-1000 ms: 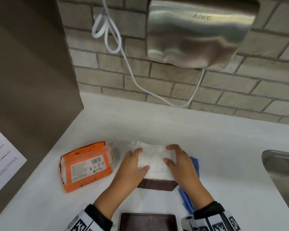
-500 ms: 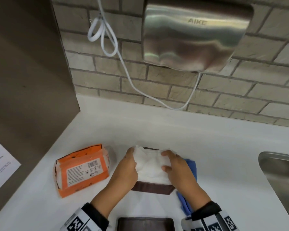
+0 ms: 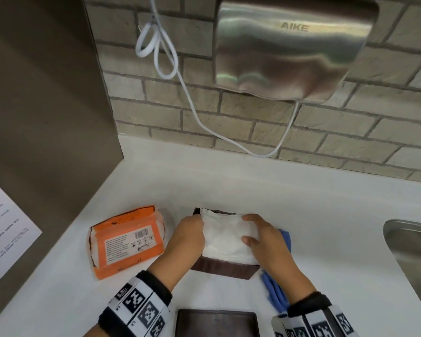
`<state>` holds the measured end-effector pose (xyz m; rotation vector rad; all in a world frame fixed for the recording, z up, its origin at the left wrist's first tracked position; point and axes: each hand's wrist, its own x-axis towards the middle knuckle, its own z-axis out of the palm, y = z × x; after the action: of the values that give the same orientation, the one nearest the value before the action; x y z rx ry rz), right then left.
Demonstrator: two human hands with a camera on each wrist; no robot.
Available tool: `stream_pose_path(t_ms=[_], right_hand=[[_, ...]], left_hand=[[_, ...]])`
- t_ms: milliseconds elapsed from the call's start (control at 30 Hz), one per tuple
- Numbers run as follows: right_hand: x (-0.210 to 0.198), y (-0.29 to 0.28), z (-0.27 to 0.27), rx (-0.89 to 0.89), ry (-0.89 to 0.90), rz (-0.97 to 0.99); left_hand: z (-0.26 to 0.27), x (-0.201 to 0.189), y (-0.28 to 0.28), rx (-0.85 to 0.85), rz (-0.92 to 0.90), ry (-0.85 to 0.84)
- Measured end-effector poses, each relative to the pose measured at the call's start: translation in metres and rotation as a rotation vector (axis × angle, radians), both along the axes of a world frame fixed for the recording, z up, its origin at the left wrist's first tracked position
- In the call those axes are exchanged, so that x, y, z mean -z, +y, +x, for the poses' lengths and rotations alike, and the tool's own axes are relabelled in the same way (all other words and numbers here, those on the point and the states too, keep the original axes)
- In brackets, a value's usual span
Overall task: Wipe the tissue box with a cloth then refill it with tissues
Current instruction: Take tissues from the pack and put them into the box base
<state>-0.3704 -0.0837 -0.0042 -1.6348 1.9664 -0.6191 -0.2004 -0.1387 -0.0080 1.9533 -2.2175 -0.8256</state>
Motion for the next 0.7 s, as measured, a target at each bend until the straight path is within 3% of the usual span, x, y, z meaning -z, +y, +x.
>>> stream_pose_path(t_ms=[133,267,467,633,700], right_hand=[[0.008,-0.005,0.001,-0.014,0.117,0.04],[0.013,-0.003,0.0,0.013,0.177,-0.017],[0.004,-0.002,0.01,-0.062,0.187,0.058],[0.007,-0.001,0.015,-0.09,0.308,0.071],[0.01,0.0,0.018,-0.102,0.392,0.07]], left_hand=[[0.001,0.004,-0.003,0.072,-0.127,-0.19],[0.005,0.011,0.003,0.03,-0.224,-0.194],[0.011,0.012,0.001,0.033,-0.393,-0.211],[0.027,0.015,-0.004,-0.017,-0.537,0.007],[0.03,0.009,-0.001,0.082,-0.584,0.178]])
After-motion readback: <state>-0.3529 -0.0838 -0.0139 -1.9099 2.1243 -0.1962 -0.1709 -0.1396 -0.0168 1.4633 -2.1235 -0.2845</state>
